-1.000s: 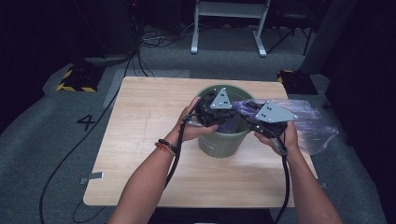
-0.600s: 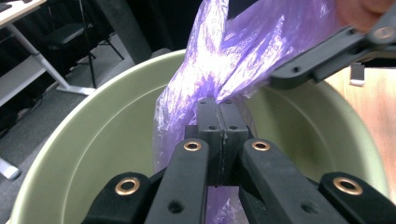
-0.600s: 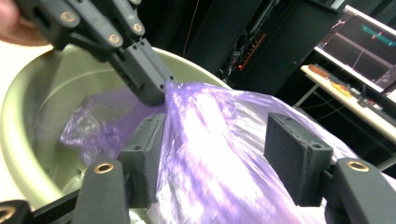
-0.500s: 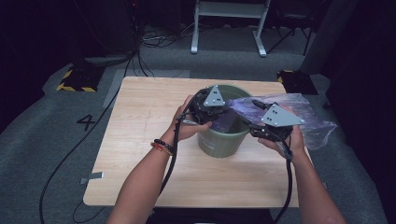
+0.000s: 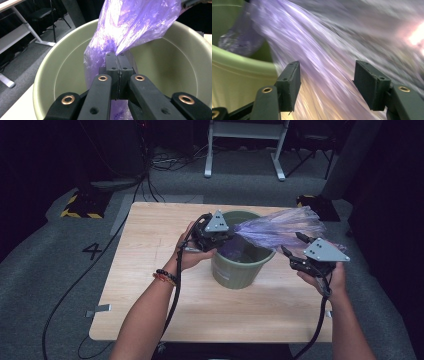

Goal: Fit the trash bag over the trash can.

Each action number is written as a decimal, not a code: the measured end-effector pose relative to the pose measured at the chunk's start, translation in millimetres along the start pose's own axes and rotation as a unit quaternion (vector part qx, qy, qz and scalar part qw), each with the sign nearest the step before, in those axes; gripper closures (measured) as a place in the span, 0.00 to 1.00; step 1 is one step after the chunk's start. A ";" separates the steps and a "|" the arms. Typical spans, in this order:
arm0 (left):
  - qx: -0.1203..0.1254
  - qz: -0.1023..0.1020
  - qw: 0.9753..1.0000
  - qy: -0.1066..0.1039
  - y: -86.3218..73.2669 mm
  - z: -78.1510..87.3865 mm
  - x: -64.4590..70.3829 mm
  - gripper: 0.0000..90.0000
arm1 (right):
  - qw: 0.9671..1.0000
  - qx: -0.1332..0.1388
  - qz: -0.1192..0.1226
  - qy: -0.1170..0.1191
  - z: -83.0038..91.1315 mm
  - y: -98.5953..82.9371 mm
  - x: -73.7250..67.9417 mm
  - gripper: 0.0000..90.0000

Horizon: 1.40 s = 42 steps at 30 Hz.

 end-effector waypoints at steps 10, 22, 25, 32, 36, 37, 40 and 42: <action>-0.007 0.005 1.000 -0.003 -8.6 -1.8 -0.6 1.00 | 0.999 -0.014 -0.009 -0.030 0.7 -22.5 12.7 0.65; -0.011 0.007 1.000 -0.004 -12.9 -2.3 0.3 0.98 | 0.999 -0.018 0.006 -0.031 -7.1 -26.7 7.7 0.70; -0.014 0.008 1.000 0.000 -14.1 -3.4 0.5 0.93 | 1.000 -0.007 0.003 -0.027 -6.9 -25.5 7.7 0.88; 0.009 0.020 1.000 0.003 -13.3 0.8 2.3 0.73 | 1.000 0.013 0.019 -0.010 -1.0 -13.7 2.7 1.00; 0.019 0.019 0.999 0.017 -8.0 5.4 7.5 0.45 | 0.999 0.015 0.039 0.000 3.2 -0.3 -4.9 1.00; 0.023 0.019 0.999 0.021 -5.6 6.6 9.4 0.40 | 0.999 0.016 0.040 0.002 3.6 2.4 -6.3 1.00; 0.032 0.012 0.999 0.022 3.7 8.8 16.2 0.33 | 0.999 0.017 0.046 -0.002 3.4 7.9 -9.9 1.00; 0.036 -0.001 0.999 0.022 10.6 9.6 22.0 0.33 | 0.999 0.018 0.051 -0.003 2.0 13.4 -13.9 0.99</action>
Point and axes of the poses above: each handheld gripper's, and its own axes: z roughly backward along the jaws, y roughly out of its top, x roughly to its right, the point moved 3 cm from there along -z, roughly forward along the jaws, and after that the axes turned 7 degrees about -z, right-handed, at the moved point
